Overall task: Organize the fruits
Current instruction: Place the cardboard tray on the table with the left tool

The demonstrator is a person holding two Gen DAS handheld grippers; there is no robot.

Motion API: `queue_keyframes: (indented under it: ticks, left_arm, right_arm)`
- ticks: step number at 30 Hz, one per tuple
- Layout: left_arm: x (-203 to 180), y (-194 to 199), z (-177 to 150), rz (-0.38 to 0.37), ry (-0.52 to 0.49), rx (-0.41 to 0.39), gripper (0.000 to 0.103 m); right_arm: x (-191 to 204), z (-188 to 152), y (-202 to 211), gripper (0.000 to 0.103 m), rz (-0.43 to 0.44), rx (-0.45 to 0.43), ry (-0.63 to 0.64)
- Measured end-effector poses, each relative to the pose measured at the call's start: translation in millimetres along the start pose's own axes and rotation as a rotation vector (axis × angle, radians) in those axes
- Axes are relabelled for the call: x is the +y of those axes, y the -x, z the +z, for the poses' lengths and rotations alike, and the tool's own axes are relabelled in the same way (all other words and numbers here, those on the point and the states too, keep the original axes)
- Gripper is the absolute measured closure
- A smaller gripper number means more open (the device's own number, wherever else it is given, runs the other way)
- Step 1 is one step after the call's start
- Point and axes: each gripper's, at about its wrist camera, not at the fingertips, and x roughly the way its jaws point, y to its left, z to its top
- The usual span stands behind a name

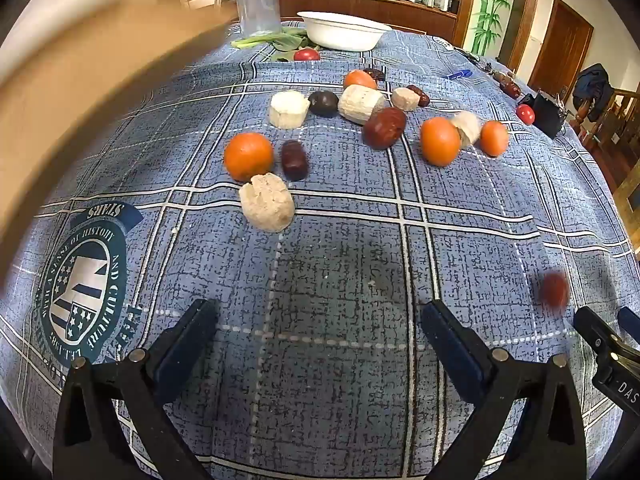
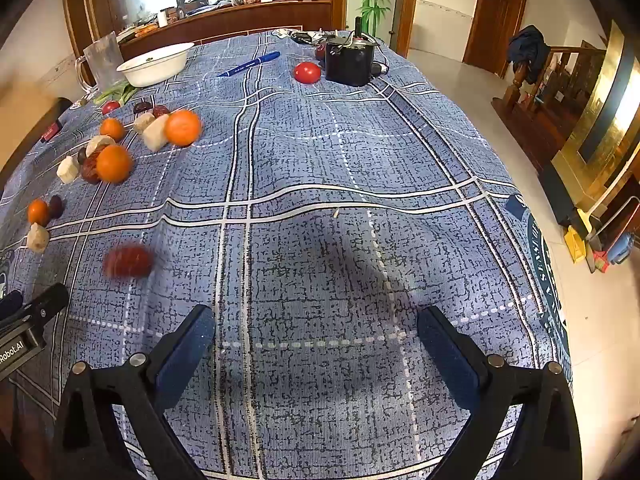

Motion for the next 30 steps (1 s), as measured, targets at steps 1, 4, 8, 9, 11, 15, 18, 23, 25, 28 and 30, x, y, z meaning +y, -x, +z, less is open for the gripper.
queue_keyframes:
  ticks: [1,4,8,9,11,15,18,23,25,28,30]
  left_arm:
    - [0,0,0,0.0,0.0,0.0,0.0]
    - [0,0,0,-0.002,0.002,-0.003,0.0]
    - [0,0,0,-0.002,0.001,-0.004,0.0]
    - [0,0,0,-0.002,0.001,-0.004,0.0]
    - [1,0,0,-0.002,0.001,-0.004,0.0]
    - [0,0,0,-0.002,0.001,-0.003,0.0]
    - [0,0,0,-0.001,0.001,-0.003,0.0]
    - [0,0,0,0.004,0.01,-0.003,0.0]
    - [0,0,0,0.003,0.01,-0.004,0.0]
    - [5,1,1,-0.008,0.007,-0.001,0.0]
    - [10,8,3,-0.014,0.012,-0.022,0.0]
  right_arm:
    - [0,0,0,0.001,0.0,0.0,0.0]
    - [0,0,0,0.001,-0.003,-0.002,0.002]
    - [0,0,0,0.001,-0.003,-0.001,0.002]
    - [0,0,0,0.001,-0.003,-0.001,0.002]
    - [0,0,0,0.001,-0.002,-0.002,0.001]
    - [0,0,0,0.001,-0.003,-0.001,0.002]
    - [0,0,0,0.001,-0.002,-0.001,0.001]
    - [1,0,-1,0.001,-0.009,0.0,-0.003]
    - [1,0,0,0.001,-0.012,0.003,-0.005]
    - [7,3,-1,0.001,-0.025,0.009,-0.034]
    - [11,5,14,0.001,-0.016,-0.027,-0.033]
